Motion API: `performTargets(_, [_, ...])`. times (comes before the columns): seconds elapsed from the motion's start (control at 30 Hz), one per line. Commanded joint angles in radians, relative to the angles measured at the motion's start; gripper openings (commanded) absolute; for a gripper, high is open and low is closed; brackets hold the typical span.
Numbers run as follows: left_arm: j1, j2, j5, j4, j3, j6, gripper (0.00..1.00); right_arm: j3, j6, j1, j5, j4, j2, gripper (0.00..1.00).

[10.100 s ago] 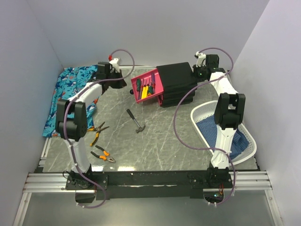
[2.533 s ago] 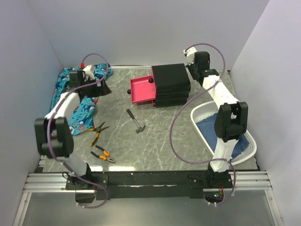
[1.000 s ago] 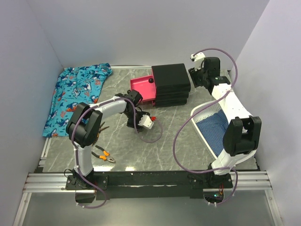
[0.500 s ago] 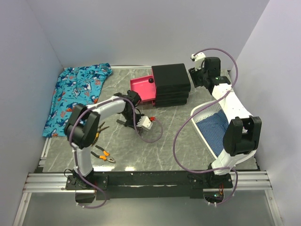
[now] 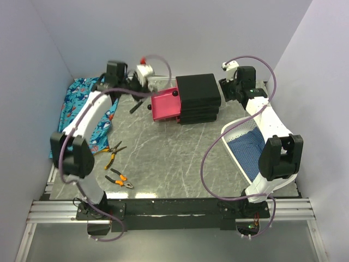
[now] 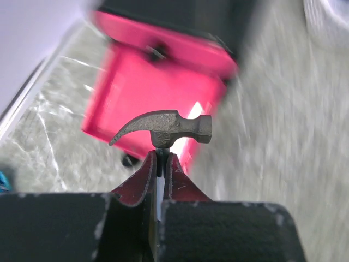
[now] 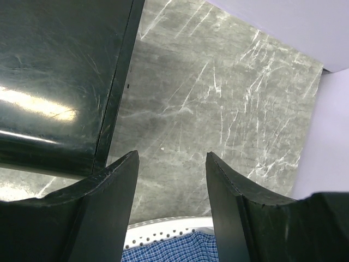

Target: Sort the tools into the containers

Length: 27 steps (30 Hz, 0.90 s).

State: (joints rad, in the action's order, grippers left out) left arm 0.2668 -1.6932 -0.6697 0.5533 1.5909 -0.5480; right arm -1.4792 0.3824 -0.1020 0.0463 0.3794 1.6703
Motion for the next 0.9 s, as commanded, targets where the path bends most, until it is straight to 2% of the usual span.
performTargets(0.0, [-0.058,-0.19,-0.07,-0.283,0.162,0.581,0.01,-0.033,-0.011,0.008,-0.005,-0.011,-0.007,0.6])
performTargets(0.1, [-0.066,-0.291,-0.065,-0.412,0.236,0.782,0.01,-0.02,0.001,0.008,-0.017,-0.017,-0.017,0.6])
performTargets(0.27, [-0.061,-0.445,-0.067,-0.469,0.388,1.026,0.01,0.026,0.023,0.008,-0.037,-0.028,-0.035,0.6])
performTargets(0.43, [-0.028,-0.508,-0.06,-0.516,0.38,1.025,0.01,0.043,0.032,0.007,-0.045,-0.036,-0.038,0.6])
performTargets(0.87, [0.037,-0.565,-0.013,-0.394,0.36,0.922,0.01,0.01,0.03,0.007,-0.042,-0.036,0.002,0.6])
